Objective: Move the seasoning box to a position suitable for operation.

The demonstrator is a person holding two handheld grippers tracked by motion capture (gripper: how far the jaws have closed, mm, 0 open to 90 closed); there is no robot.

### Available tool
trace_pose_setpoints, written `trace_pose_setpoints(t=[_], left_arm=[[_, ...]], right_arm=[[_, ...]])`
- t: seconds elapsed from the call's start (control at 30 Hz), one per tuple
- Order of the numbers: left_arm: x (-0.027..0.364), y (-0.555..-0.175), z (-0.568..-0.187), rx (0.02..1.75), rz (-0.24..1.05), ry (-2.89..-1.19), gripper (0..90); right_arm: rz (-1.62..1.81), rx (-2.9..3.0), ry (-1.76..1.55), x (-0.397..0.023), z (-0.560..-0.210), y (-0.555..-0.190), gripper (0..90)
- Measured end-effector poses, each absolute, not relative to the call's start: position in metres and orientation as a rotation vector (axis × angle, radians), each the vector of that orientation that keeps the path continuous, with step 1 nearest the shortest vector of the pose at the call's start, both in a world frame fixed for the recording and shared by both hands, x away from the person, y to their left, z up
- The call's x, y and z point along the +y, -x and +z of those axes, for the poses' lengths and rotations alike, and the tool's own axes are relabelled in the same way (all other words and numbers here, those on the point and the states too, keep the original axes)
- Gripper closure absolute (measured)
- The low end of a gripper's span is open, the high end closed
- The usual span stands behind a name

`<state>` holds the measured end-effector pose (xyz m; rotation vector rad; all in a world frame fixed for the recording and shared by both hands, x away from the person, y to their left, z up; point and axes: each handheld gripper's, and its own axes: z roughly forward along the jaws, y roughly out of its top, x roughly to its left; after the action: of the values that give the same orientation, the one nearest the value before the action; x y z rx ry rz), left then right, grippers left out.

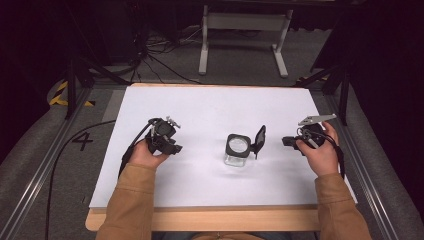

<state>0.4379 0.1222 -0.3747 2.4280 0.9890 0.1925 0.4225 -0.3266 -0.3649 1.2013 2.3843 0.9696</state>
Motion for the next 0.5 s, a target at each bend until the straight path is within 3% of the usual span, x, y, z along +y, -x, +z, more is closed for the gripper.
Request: trace_pose_setpoints(t=[0.17, 0.5], left_arm=[[0.112, -0.433, -0.362, 0.931, 0.143, -2.371, 60.6], [0.103, -0.415, -0.34, 0.888, 0.171, -2.369, 57.5]], right_arm=[[1.077, 2.346, -1.121, -0.323, -0.352, -0.414, 88.4], [1.216, 2.287, -1.045, -0.317, -0.334, -0.401, 89.7]])
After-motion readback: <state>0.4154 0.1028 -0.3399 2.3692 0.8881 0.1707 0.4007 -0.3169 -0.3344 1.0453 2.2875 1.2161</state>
